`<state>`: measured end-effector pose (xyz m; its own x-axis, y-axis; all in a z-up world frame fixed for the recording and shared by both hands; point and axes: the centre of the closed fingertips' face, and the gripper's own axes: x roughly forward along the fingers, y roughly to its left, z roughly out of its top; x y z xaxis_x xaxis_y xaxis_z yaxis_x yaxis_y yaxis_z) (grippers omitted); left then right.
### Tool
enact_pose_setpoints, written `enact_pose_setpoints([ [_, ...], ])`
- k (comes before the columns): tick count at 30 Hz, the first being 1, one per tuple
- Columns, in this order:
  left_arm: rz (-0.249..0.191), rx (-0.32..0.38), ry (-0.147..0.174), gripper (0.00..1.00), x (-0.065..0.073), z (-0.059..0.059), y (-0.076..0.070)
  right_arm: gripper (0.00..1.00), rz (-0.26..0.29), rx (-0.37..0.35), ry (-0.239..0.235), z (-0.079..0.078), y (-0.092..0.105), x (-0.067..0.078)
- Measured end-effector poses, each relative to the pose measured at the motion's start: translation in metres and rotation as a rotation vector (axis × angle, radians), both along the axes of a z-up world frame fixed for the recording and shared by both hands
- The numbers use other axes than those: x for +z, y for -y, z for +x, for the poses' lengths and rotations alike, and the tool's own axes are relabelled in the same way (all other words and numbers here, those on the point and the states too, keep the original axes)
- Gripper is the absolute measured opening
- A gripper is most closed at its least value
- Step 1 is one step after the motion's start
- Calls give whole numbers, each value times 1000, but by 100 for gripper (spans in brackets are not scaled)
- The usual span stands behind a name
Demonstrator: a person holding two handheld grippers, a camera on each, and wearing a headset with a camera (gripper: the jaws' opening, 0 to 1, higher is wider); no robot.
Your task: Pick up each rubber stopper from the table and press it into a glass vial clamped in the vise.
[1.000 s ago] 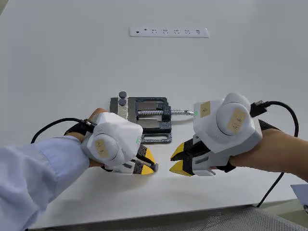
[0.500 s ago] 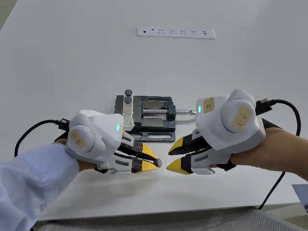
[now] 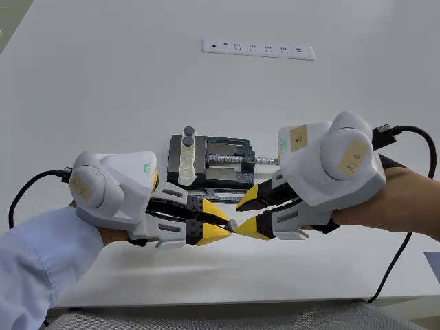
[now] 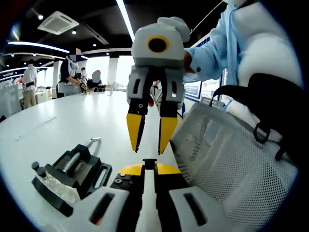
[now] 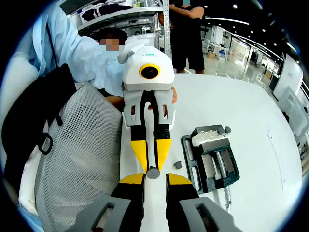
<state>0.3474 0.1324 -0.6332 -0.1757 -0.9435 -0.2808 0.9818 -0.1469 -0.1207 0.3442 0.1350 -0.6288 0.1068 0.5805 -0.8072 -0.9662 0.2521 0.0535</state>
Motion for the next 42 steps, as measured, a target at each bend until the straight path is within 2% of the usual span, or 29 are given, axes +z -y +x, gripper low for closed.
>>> enact_pose_setpoints([
  [7,-48,14,-40,1,11,-1,-4,12,-15,50,11,-3,-5,7],
  [17,-84,9,-50,1,21,-3,-4,11,-21,96,7,-5,-10,10],
  [42,-96,18,-58,1,21,0,-6,8,-27,129,19,-2,-13,13],
])
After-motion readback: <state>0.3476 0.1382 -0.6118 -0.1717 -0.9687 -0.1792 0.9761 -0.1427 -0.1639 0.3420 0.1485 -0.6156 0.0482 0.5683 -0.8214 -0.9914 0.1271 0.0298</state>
